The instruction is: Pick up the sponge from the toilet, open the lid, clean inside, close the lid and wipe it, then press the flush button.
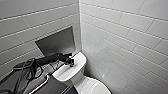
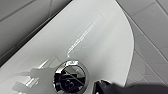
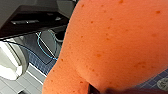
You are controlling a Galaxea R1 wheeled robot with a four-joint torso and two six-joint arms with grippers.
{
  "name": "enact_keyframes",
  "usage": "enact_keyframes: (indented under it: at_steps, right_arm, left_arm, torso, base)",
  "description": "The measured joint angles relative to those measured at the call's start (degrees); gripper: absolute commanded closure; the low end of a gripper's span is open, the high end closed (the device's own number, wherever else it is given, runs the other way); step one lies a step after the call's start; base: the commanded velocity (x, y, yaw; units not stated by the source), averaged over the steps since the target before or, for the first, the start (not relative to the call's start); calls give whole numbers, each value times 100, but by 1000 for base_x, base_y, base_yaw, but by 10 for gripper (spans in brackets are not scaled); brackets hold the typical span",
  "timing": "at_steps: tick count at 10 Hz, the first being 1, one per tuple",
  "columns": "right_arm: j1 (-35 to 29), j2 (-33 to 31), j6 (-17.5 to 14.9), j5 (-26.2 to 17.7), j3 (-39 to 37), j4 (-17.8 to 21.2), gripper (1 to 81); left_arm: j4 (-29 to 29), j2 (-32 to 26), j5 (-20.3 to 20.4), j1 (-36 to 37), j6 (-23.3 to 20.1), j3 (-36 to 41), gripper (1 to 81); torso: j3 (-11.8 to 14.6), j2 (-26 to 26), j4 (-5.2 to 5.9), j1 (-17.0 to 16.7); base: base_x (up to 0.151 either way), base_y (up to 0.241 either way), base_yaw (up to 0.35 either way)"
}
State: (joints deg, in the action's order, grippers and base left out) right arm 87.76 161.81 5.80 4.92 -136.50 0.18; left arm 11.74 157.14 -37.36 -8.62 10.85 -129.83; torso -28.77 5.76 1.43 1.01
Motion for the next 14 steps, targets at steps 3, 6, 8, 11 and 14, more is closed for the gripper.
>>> enact_keyframes:
  at_steps: [3,6,8,11,14]
  right_arm:
    - [2,5,-2,0,0,0,811]
    - [2,11,0,-2,-2,0,811]
    - [2,11,0,-5,-5,2,811]
    - [2,32,0,-2,-52,2,811]
    - [2,173,-2,-2,-302,0,811]
  left_arm:
    - [-89,94,-23,0,6,-187,811]
    - [-149,240,-48,-2,39,-460,811]
    - [-216,330,-61,-2,83,-611,811]
    - [-257,411,-78,-4,98,-772,811]
    - [-254,375,-73,-24,11,-750,811]
  torso:
    - [0,0,0,0]
    - [0,0,-2,0]
    - [0,0,-2,0]
    - [0,0,-2,0]
    - [0,0,-2,0]
  base:
    - [0,0,0]
    - [0,0,0]
    - [0,0,0]
    - [0,0,0]
    - [0,0,0]
